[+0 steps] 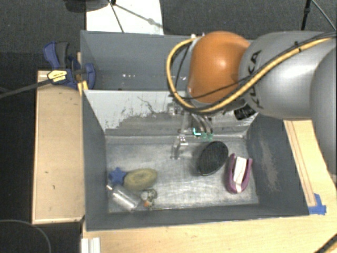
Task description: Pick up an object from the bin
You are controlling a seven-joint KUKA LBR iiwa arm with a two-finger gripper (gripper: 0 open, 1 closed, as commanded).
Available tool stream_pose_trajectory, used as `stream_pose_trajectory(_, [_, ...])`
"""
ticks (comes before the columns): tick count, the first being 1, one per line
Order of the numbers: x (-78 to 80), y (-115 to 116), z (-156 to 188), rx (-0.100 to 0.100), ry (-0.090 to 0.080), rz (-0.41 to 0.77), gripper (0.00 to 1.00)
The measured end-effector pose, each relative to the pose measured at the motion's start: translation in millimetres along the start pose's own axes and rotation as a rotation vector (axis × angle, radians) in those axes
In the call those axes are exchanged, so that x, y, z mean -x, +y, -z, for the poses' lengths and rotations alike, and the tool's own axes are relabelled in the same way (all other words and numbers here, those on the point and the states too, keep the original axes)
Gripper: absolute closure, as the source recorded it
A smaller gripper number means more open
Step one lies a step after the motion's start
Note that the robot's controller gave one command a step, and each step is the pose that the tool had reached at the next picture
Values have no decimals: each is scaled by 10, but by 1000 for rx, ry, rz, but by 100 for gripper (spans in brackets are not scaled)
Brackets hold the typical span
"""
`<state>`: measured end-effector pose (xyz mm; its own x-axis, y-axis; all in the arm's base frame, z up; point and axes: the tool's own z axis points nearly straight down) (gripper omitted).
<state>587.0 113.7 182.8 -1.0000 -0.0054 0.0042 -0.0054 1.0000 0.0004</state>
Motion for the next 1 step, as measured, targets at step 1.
stream_pose_trajectory(1, [-15,-915,-472,-4,-2,-8,0])
